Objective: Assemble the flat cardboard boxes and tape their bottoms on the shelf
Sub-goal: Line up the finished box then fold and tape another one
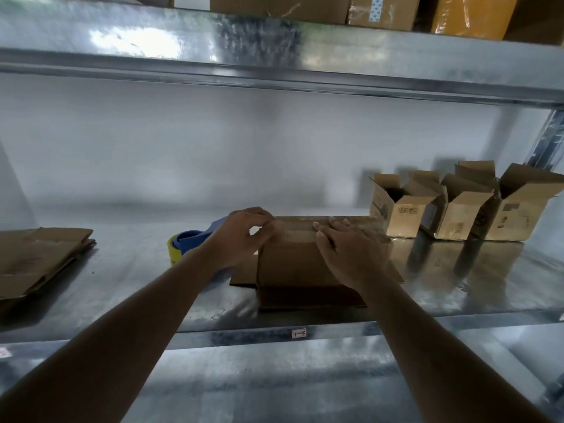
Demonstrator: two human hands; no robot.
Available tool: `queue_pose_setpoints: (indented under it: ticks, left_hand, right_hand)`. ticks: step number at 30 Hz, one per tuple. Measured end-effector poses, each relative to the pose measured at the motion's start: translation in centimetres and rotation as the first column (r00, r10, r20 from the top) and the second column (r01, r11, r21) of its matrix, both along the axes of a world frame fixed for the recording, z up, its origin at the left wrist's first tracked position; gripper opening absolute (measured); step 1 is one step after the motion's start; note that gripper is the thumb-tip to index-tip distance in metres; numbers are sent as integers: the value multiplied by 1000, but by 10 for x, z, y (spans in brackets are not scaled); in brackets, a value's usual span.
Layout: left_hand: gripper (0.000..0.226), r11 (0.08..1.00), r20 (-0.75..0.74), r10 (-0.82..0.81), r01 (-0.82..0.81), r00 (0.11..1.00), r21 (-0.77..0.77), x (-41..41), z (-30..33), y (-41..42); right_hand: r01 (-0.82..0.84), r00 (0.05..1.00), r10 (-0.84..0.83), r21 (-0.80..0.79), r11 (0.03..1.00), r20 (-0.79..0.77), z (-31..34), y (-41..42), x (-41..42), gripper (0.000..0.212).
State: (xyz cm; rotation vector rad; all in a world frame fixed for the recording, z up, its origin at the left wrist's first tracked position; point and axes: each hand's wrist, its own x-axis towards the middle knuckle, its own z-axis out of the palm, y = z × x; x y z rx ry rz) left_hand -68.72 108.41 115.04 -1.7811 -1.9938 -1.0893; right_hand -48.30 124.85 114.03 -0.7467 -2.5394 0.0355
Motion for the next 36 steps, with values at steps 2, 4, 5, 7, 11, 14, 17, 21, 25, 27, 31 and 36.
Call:
queue_pose_setpoints:
  ticks: [2, 4, 5, 7, 11, 14, 17, 21, 25, 27, 31, 36]
  left_hand:
    - [22, 973, 73, 220, -223, 973, 50, -8, 4, -9]
    - [30, 859, 63, 506, -496, 860, -130, -17, 5, -22]
    - [35, 760, -13, 615, -596, 789, -259, -23, 3, -27]
    - [42, 610, -129, 689, -667, 713, -427, -33, -7, -37]
    - [52, 664, -116, 639, -621, 761, -418, -50, -29, -44]
    - [56, 698, -95, 626, -611, 774, -374, -58, -31, -49]
    - [56, 751, 41, 623, -583, 781, -310, -66, -36, -55]
    - [54, 874, 336, 484, -467, 808, -134, -69, -29, -62]
    - [53, 959, 579, 158, -265, 800, 105, -55, 0, -70]
    - [52, 978, 613, -38, -97, 789, 186, -45, 20, -75]
    - [53, 986, 546, -157, 102, 823, 129, -30, 57, -76]
    - [55, 976, 452, -180, 214, 874, -25, -20, 90, -61]
  right_hand:
    - [-10, 1000, 10, -13, 1000, -7, 0, -2, -5, 50]
    - [0, 1000, 0, -10, 1000, 1, -1, -3, -10, 49]
    - [7, 1000, -7, -8, 1000, 2, -1, -4, -11, 49]
    - [16, 1000, -16, -14, 1000, -1, -1, -5, -12, 49]
    - [25, 1000, -25, -17, 1000, 6, 0, -9, -11, 49]
    - [19, 1000, -19, -39, 999, 5, 2, -10, -8, 49]
    - [15, 1000, -14, -45, 999, 21, 3, -11, -6, 49]
    - [-4, 999, 8, -58, 998, 53, 6, -10, -4, 50]
    - [-27, 996, 32, -63, 998, 80, 8, -7, -5, 52]
    - [-35, 996, 40, -55, 998, 82, 9, -5, -4, 51]
    - [-51, 993, 60, -89, 995, 99, 13, -1, -4, 52]
    - [-111, 989, 121, -113, 987, 84, 17, 9, -1, 53]
